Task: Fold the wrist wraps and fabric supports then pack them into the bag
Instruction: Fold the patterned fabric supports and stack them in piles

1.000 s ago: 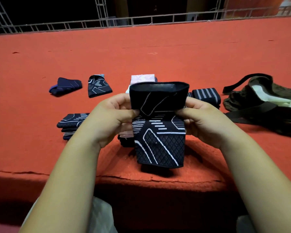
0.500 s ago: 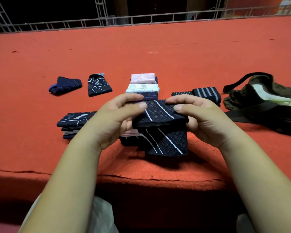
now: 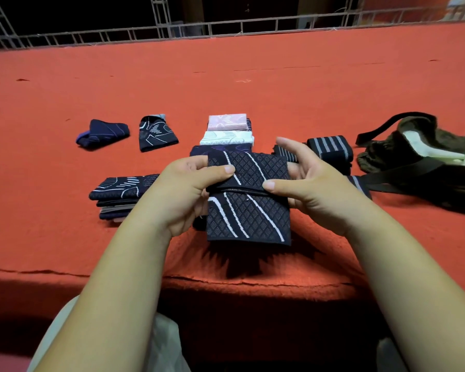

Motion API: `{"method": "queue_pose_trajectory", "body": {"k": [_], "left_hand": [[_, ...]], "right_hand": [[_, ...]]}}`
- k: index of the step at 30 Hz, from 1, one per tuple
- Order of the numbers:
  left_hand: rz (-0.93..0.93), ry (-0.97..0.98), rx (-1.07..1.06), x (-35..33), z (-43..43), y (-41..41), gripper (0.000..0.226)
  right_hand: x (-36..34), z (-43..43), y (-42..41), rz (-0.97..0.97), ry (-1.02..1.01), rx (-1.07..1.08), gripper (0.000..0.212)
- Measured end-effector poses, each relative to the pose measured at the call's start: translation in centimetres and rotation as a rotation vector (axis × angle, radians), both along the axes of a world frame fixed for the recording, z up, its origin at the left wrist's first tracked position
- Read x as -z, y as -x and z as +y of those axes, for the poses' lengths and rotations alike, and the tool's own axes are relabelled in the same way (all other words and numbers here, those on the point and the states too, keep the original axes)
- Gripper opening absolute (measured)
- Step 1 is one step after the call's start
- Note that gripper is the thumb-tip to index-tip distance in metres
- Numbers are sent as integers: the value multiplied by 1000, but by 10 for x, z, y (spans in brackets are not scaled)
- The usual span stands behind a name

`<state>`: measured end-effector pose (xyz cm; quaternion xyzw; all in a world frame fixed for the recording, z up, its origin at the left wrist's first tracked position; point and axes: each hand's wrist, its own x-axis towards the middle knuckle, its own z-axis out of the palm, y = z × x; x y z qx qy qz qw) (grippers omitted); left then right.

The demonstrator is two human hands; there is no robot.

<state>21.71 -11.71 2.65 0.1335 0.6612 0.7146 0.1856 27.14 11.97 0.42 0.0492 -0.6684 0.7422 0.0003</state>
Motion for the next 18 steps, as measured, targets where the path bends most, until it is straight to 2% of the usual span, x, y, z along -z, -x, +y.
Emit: {"method": "queue_pose_trajectory", "body": {"k": [4,9,12,18], "left_hand": [[-32,119,64,-1,-1,-3,20],[-38,126,119,-2,-5,-2,28],[-23,92,88,-3,-4,-1,33],[36,-32,68,5,-9,7,43]], "right_hand": [[7,-2,9,26,22,138,65],[9,-10,8,40,43,181,36],[11,-12,6,4,53,166,31],[4,-17,-1,-57,121,-25,34]]}}
